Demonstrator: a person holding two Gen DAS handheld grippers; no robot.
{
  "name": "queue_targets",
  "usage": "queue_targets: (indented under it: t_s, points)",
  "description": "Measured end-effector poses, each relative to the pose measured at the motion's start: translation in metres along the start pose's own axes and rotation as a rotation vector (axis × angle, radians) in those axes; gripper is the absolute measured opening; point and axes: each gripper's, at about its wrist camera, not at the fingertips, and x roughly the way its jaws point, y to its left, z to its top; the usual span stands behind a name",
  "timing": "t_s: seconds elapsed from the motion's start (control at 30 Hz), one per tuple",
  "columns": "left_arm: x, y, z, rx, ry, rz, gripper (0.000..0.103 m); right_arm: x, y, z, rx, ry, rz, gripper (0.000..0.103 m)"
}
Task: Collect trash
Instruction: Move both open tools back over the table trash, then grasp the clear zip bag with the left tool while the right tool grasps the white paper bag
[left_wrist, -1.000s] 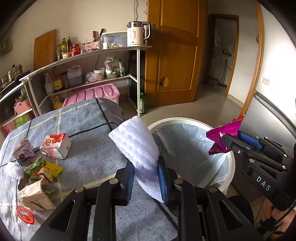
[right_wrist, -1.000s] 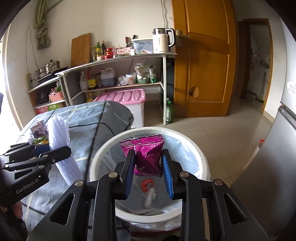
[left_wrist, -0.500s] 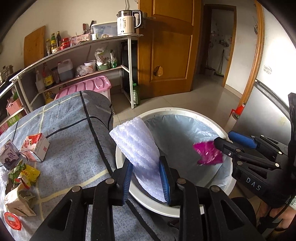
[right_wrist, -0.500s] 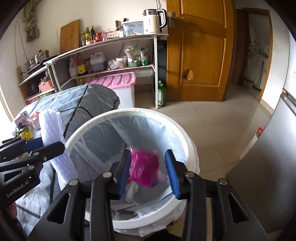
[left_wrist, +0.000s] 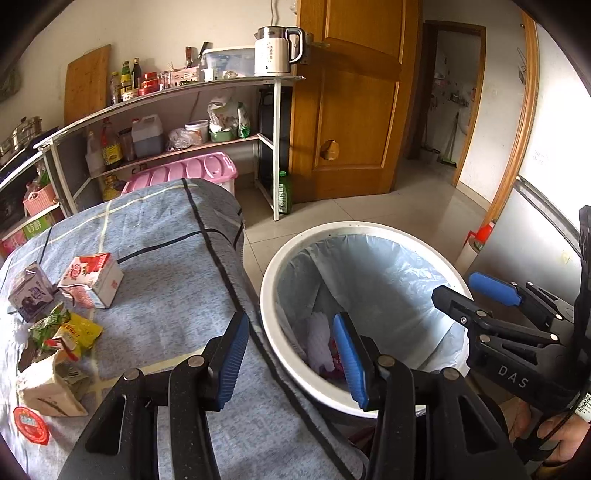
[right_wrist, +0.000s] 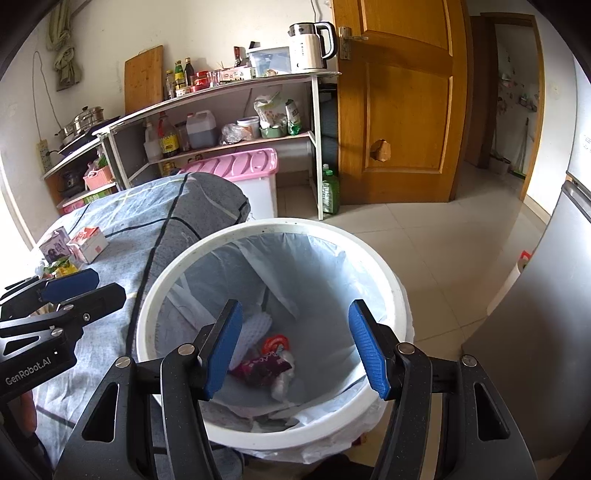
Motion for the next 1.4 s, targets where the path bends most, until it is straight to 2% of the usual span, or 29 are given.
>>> queue_targets:
  t_s: [0.4,0.6,0.7,0.8,1.0,1.13,1.4]
  points:
    - [-0.039,0.034,-0.014,-0.06,-0.052,0.037,0.048,-0.018,0.035,0.0,-0.03,-0.033,0.059,0.061]
    - [-0.062,0.067,-0.032,-0.107,-0.075,0.096,0.048,-0.023,0.067,0.001,-0.078,-0.046,0.12,0.061]
    - [-0.075,0.088,-0.042,-0.127,-0.087,0.148,0.049,-0.021,0.086,0.001,-0.109,-0.047,0.163,0.061]
    - [-0.088,0.115,-0.054,-0.17,-0.088,0.187,0.054,-0.018,0.108,0.0,-0.145,-0.039,0.199,0.061]
    - [-0.104,0.167,-0.076,-0.252,-0.073,0.267,0.054,-0.007,0.153,0.0,-0.198,-0.013,0.298,0.061]
    - [-0.109,0.191,-0.089,-0.256,-0.061,0.312,0.056,0.0,0.183,-0.003,-0.249,0.011,0.356,0.061]
    - [-0.106,0.224,-0.109,-0.291,-0.018,0.31,0.059,0.02,0.235,-0.002,-0.319,0.079,0.498,0.061]
